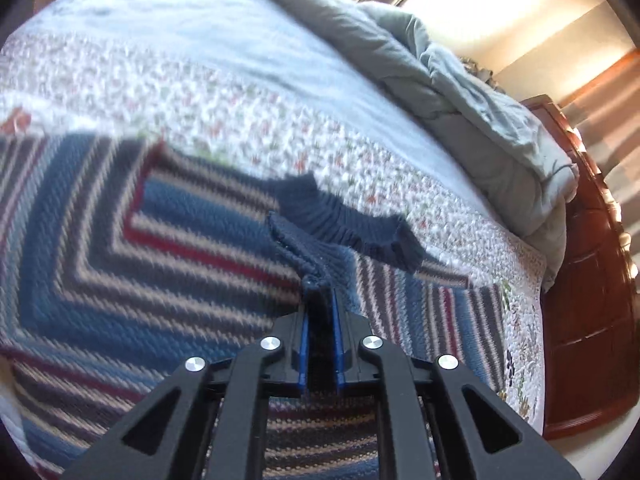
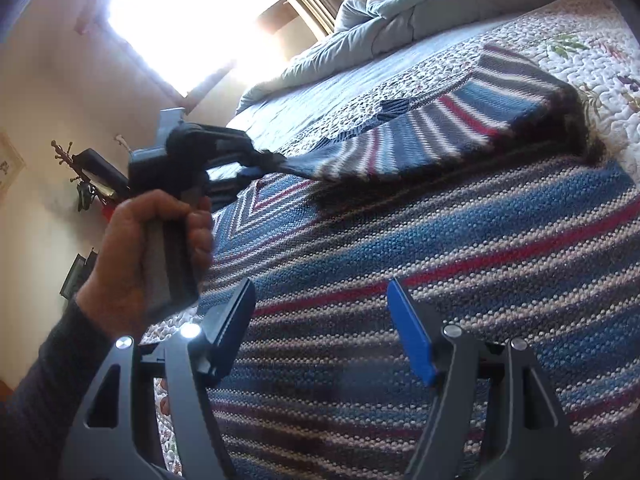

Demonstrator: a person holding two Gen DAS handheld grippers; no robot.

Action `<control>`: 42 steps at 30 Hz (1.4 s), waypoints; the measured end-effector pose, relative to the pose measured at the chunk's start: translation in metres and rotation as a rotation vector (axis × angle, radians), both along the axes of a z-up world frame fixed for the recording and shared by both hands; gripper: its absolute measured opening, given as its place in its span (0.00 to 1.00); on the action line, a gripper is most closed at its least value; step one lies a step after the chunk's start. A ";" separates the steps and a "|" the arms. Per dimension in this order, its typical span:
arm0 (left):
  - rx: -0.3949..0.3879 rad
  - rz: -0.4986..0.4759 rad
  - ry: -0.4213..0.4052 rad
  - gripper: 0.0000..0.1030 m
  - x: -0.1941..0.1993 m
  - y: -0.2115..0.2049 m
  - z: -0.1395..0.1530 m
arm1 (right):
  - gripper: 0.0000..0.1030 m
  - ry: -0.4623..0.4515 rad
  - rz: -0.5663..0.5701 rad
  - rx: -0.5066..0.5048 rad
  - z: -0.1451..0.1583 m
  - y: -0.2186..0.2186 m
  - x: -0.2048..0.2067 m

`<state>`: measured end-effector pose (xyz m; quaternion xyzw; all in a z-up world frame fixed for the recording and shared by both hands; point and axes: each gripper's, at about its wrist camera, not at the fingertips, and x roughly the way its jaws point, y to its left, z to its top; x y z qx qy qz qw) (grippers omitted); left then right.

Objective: Fold small clothes

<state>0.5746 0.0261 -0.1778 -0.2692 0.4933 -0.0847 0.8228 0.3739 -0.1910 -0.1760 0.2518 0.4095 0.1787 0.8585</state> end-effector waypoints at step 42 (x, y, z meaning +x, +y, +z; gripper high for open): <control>0.151 0.198 -0.042 0.63 -0.026 0.046 0.024 | 0.67 -0.024 0.021 -0.060 -0.001 0.014 0.002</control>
